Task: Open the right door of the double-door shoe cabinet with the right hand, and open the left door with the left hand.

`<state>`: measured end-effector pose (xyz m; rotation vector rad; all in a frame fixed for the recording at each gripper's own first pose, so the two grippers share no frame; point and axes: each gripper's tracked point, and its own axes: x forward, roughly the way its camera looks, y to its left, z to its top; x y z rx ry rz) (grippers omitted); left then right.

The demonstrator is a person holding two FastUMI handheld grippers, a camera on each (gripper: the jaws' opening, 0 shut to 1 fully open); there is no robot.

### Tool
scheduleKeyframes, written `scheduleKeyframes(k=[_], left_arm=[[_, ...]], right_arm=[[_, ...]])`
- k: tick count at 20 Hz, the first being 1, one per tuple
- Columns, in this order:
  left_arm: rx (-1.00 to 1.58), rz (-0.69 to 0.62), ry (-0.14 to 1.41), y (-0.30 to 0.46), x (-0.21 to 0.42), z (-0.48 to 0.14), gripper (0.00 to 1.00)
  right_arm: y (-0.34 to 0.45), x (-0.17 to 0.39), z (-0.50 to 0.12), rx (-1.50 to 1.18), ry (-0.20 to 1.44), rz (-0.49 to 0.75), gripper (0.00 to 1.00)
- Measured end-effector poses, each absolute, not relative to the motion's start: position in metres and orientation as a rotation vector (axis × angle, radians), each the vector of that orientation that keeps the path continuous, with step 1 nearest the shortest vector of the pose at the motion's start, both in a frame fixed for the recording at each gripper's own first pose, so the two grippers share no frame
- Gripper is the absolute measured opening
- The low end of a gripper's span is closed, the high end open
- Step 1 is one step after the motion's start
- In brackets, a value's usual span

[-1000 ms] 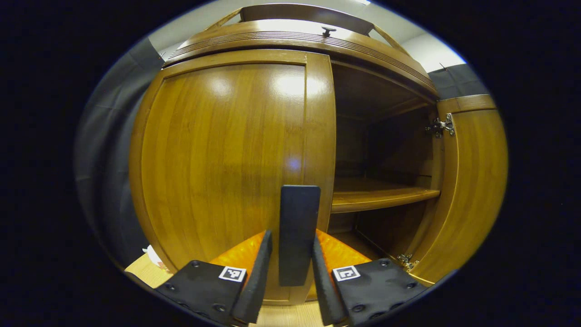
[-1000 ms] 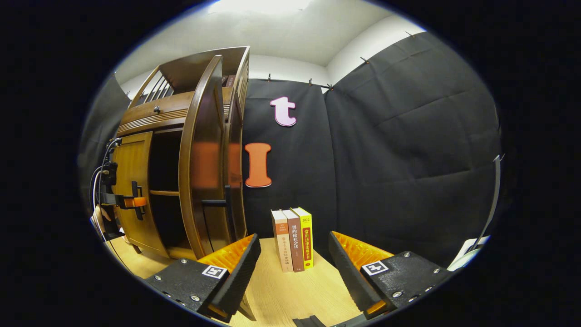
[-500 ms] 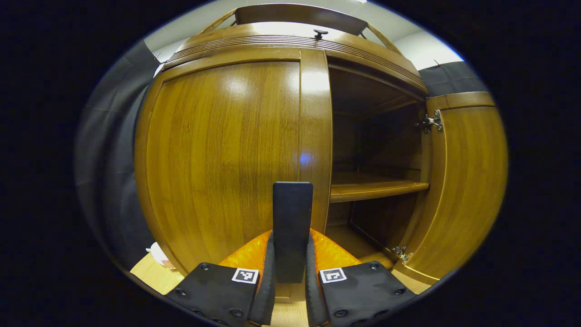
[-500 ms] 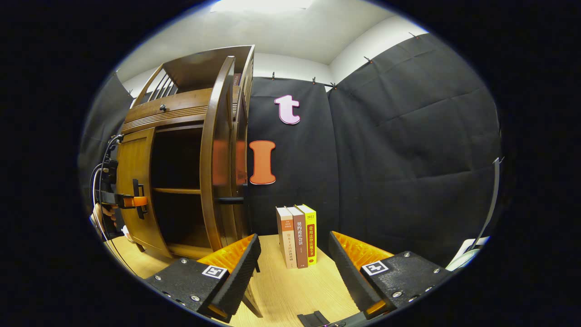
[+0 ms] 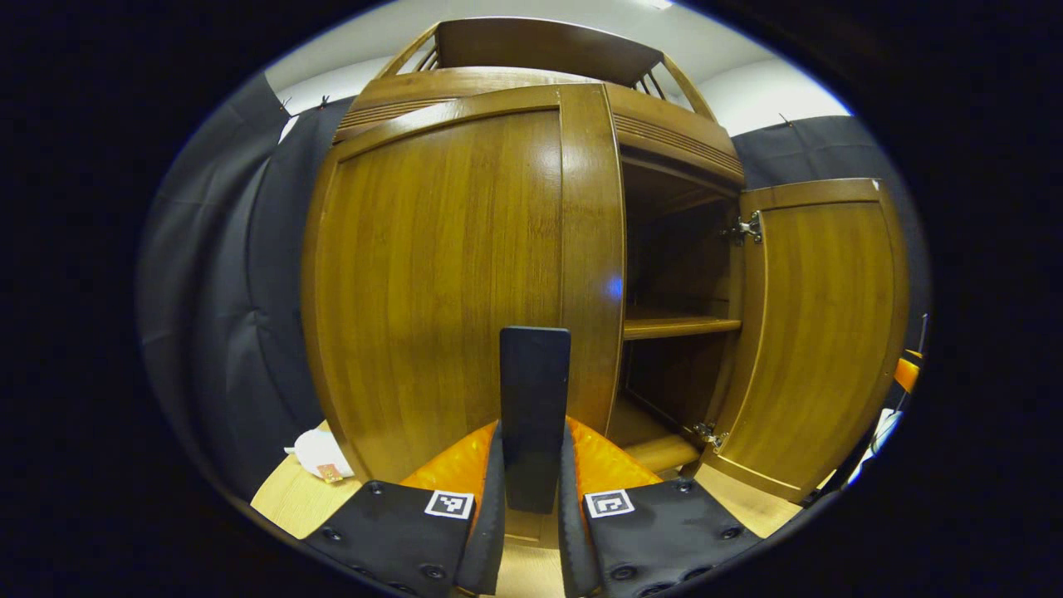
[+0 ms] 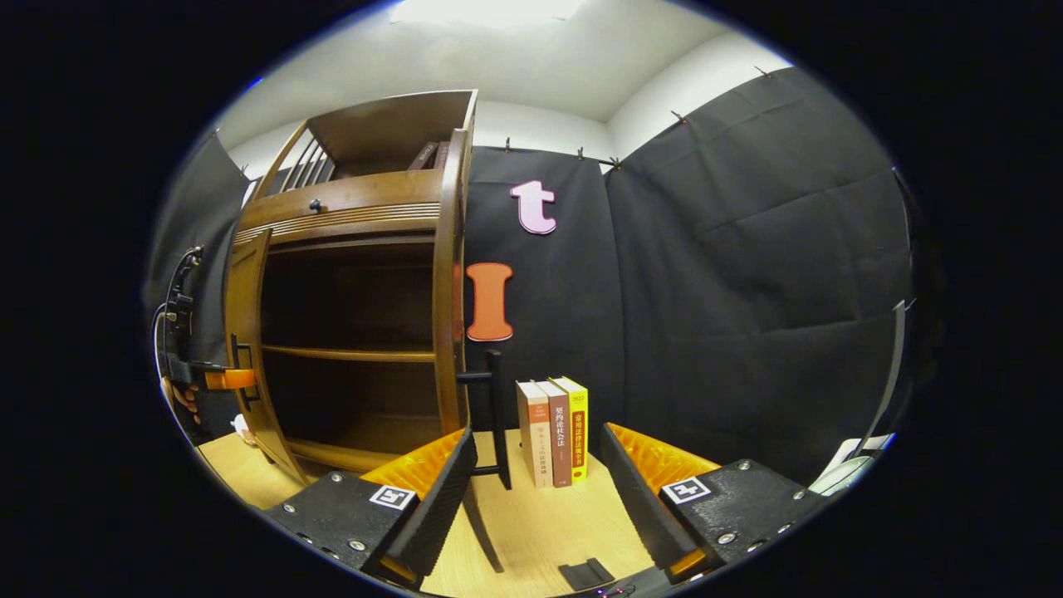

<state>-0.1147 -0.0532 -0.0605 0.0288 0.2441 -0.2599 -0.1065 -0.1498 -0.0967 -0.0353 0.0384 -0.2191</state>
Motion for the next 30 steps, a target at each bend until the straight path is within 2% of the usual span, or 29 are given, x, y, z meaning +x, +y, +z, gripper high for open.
scheduleKeyframes(k=[9,12,14,15,16,18,19,20,24,28,30], left_arm=[[0.013,-0.234,0.233,0.005,-0.171,-0.05,0.35],[0.0,-0.23,0.23,0.022,-0.183,-0.045,0.25],[0.003,-0.215,0.236,0.034,-0.188,-0.043,0.27],[0.012,-0.203,0.235,0.042,-0.192,-0.042,0.25],[0.023,-0.191,0.234,0.049,-0.195,-0.04,0.29],[0.043,-0.154,0.235,0.066,-0.198,-0.039,0.29],[0.053,-0.149,0.225,0.073,-0.201,-0.036,0.15],[0.062,-0.141,0.23,0.08,-0.203,-0.036,0.18],[0.093,-0.101,0.221,0.106,-0.21,-0.032,0.14],[0.088,-0.086,0.216,0.12,-0.213,-0.029,0.19],[0.092,-0.079,0.213,0.13,-0.212,-0.028,0.17]], right_arm=[[-0.095,-0.117,-0.089,-0.038,0.047,-0.156,0.92],[-0.077,-0.118,-0.089,-0.042,0.05,-0.133,0.92],[-0.064,-0.12,-0.09,-0.04,0.053,-0.115,0.92],[-0.057,-0.121,-0.091,-0.035,0.056,-0.105,0.92],[-0.053,-0.123,-0.092,-0.029,0.056,-0.094,0.92],[-0.044,-0.123,-0.095,-0.029,0.059,-0.08,0.92],[-0.04,-0.122,-0.096,-0.032,0.061,-0.074,0.92],[-0.037,-0.122,-0.098,-0.034,0.064,-0.069,0.92],[-0.022,-0.119,-0.103,-0.028,0.073,-0.045,0.92],[-0.014,-0.117,-0.106,-0.019,0.074,-0.037,0.92],[-0.009,-0.116,-0.106,-0.025,0.071,-0.033,0.92]])
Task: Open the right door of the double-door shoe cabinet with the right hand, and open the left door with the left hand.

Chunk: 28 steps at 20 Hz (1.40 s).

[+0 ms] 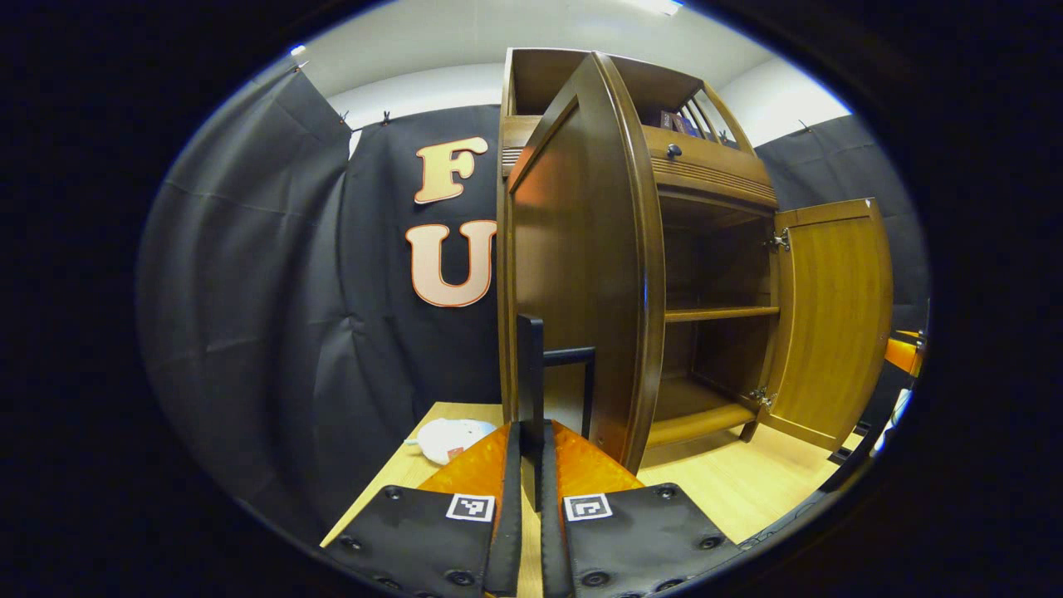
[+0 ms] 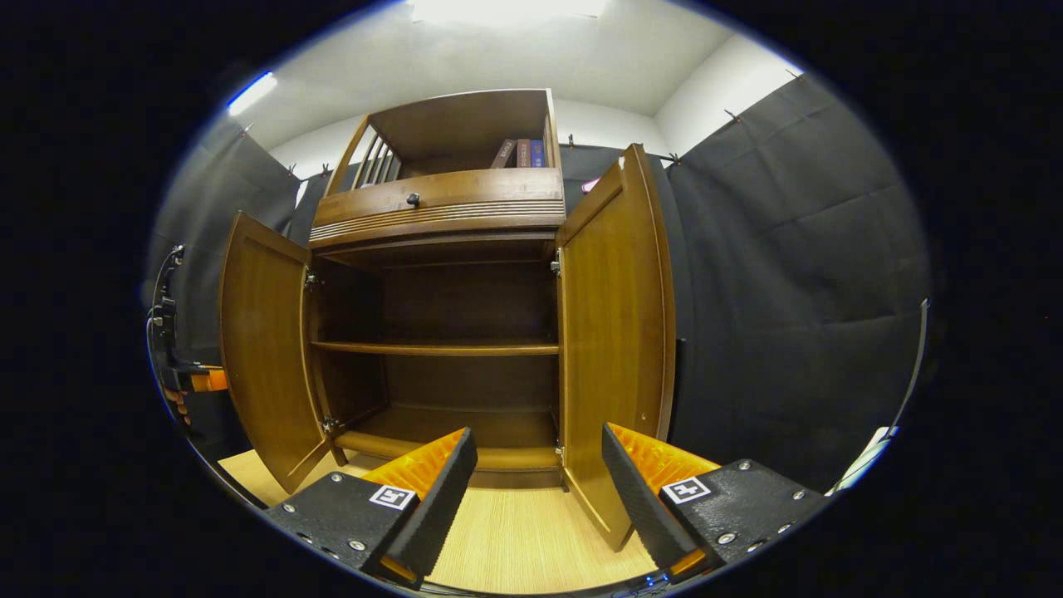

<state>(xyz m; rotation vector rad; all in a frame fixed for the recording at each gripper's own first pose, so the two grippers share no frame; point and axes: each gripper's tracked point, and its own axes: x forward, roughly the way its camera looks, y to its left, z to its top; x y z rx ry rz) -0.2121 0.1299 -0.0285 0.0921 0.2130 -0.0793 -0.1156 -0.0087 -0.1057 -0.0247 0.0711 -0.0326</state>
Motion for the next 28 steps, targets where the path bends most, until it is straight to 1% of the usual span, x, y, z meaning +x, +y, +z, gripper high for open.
scheduleKeyframes(k=[5,12,18,21,24,28], left_arm=[[0.082,-0.063,0.202,0.148,-0.21,-0.027,0.17],[0.074,-0.054,0.197,0.165,-0.211,-0.023,0.1],[0.088,-0.034,0.193,0.181,-0.218,-0.021,0.1],[0.069,-0.008,0.189,0.196,-0.226,-0.02,0.1],[0.09,0.06,0.165,0.22,-0.236,-0.013,0.1],[0.056,0.09,0.129,0.221,-0.257,0.007,0.1]], right_arm=[[0.002,-0.111,-0.112,-0.03,0.078,-0.023,0.92],[0.015,-0.101,-0.12,-0.024,0.09,-0.006,0.92],[0.031,-0.095,-0.126,-0.007,0.104,0.024,0.92],[0.037,-0.093,-0.126,-0.01,0.103,0.035,0.92],[0.039,-0.094,-0.123,-0.016,0.1,0.042,0.92],[0.038,-0.094,-0.12,-0.013,0.094,0.048,0.92]])
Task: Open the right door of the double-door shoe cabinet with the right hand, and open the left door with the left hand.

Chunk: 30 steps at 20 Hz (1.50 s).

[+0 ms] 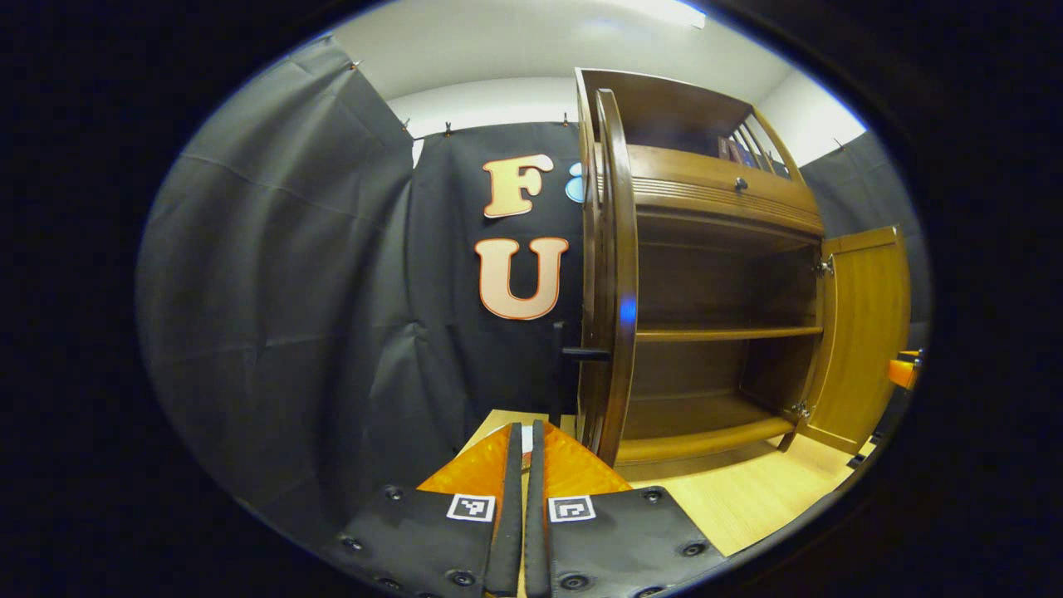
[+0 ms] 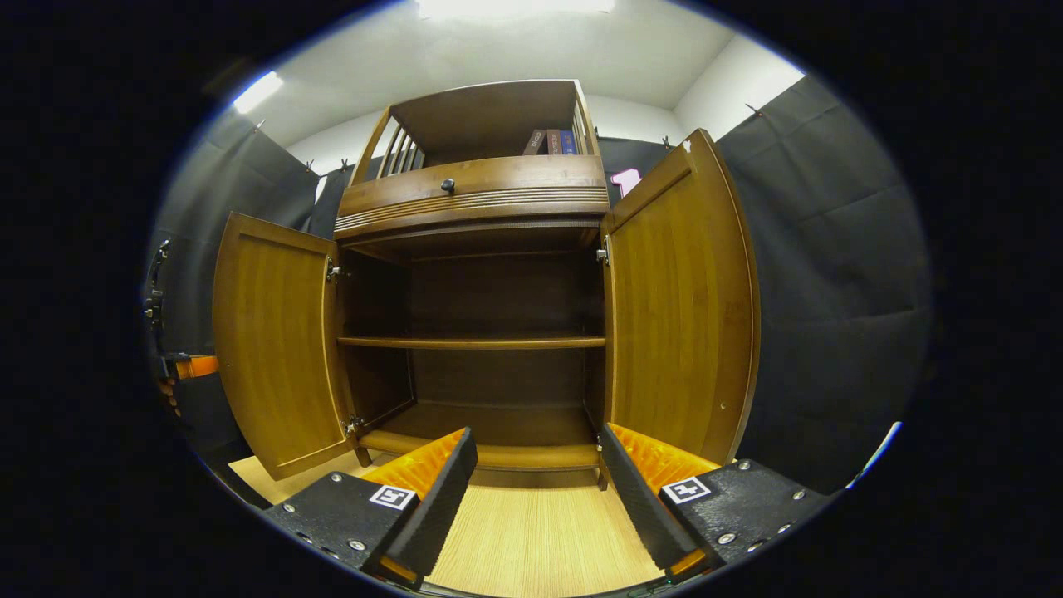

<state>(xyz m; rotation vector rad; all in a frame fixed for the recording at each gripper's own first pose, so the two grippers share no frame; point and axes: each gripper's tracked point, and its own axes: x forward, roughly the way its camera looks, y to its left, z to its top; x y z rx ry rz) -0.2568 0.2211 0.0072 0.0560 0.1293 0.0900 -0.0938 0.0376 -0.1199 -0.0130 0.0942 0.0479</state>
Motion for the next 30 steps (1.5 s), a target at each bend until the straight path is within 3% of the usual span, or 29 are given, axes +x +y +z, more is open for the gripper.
scheduleKeyframes(k=[1,2,3,6,7,9,10,11,14,17,20,21,25,30], left_arm=[[0.058,0.092,0.123,0.219,-0.262,0.012,0.1],[0.059,0.092,0.12,0.217,-0.264,0.016,0.0],[0.054,0.087,0.119,0.214,-0.264,0.017,0.1],[0.033,0.065,0.116,0.19,-0.274,0.029,0.1],[0.033,0.06,0.113,0.182,-0.275,0.034,0.0],[0.035,0.059,0.119,0.166,-0.277,0.04,0.19],[0.032,0.059,0.132,0.157,-0.276,0.04,0.19],[0.03,0.054,0.148,0.148,-0.276,0.04,0.1],[0.023,0.016,0.155,0.115,-0.269,0.045,0.15],[-0.005,0.002,0.16,0.094,-0.259,0.043,0.28],[0.004,-0.013,0.151,0.072,-0.256,0.047,0.58],[0.011,-0.012,0.145,0.067,-0.257,0.05,0.52],[0.05,-0.023,0.103,0.043,-0.257,0.068,0.97],[0.07,-0.045,0.071,0.011,-0.258,0.082,0.94]], right_arm=[[0.035,-0.094,-0.119,-0.014,0.094,0.047,0.92],[0.034,-0.095,-0.118,-0.015,0.095,0.05,0.92],[0.032,-0.095,-0.116,-0.015,0.094,0.05,0.92],[0.025,-0.095,-0.104,-0.025,0.087,0.049,0.92],[0.023,-0.094,-0.097,-0.034,0.08,0.048,0.92],[0.014,-0.095,-0.083,-0.052,0.067,0.043,0.92],[0.011,-0.097,-0.077,-0.055,0.062,0.042,0.92],[0.008,-0.097,-0.068,-0.054,0.054,0.044,0.92],[-0.003,-0.097,-0.046,-0.063,0.023,0.041,0.92],[-0.013,-0.099,-0.029,-0.08,-0.004,0.04,0.92],[-0.022,-0.099,-0.018,-0.089,-0.027,0.04,0.92],[-0.025,-0.099,-0.017,-0.088,-0.026,0.038,0.92],[-0.036,-0.097,-0.014,-0.083,-0.02,0.04,0.92],[-0.048,-0.103,-0.012,-0.061,-0.024,0.041,0.99]])
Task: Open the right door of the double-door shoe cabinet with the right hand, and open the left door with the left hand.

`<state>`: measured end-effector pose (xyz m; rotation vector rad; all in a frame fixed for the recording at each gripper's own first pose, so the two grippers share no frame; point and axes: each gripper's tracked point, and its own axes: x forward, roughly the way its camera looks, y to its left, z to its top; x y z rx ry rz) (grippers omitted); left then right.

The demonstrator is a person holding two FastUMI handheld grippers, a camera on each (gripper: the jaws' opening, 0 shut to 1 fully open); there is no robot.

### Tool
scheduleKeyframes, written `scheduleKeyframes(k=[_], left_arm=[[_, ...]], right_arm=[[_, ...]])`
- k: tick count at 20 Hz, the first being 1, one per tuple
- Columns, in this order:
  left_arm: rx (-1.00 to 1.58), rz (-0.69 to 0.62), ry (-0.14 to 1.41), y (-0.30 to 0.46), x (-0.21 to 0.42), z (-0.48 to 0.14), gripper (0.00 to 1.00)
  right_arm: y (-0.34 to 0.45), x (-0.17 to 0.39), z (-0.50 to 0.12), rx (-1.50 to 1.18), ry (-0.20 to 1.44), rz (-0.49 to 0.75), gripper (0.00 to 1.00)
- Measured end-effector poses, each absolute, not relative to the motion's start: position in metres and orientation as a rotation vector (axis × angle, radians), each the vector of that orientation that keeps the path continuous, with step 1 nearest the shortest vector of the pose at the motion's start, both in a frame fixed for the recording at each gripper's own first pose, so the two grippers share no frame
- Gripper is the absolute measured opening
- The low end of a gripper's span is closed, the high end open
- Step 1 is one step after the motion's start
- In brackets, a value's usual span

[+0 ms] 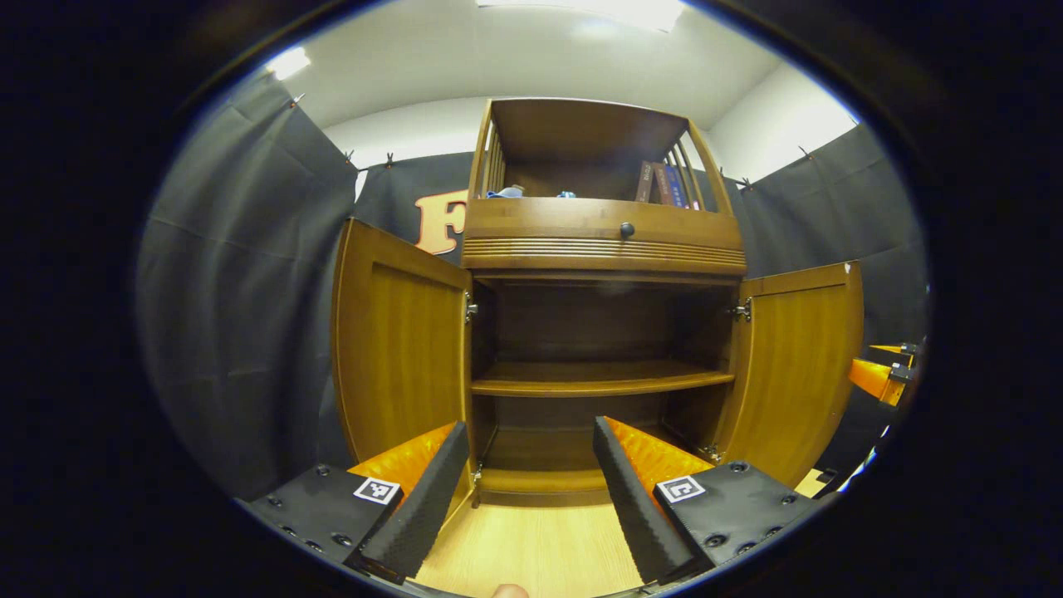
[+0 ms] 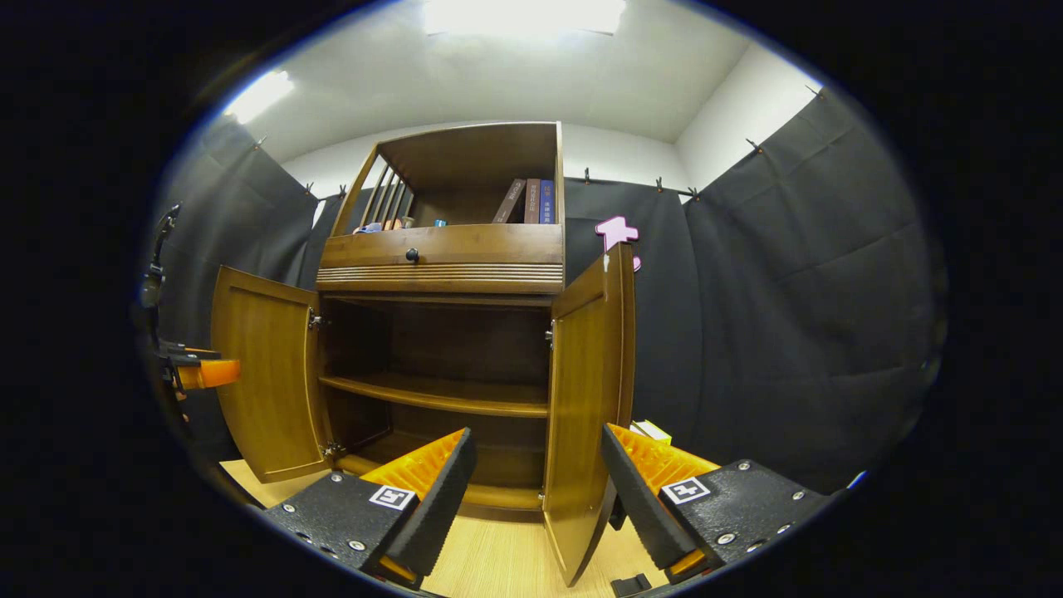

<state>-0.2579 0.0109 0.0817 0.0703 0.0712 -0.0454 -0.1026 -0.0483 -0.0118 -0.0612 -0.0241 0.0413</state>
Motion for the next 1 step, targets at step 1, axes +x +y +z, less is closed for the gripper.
scheduleKeyframes(k=[1], left_arm=[[0.075,-0.038,0.062,0.0098,-0.2583,0.0852,0.94]], right_arm=[[-0.051,-0.1052,-0.0126,-0.058,-0.023,0.043,0.99]])
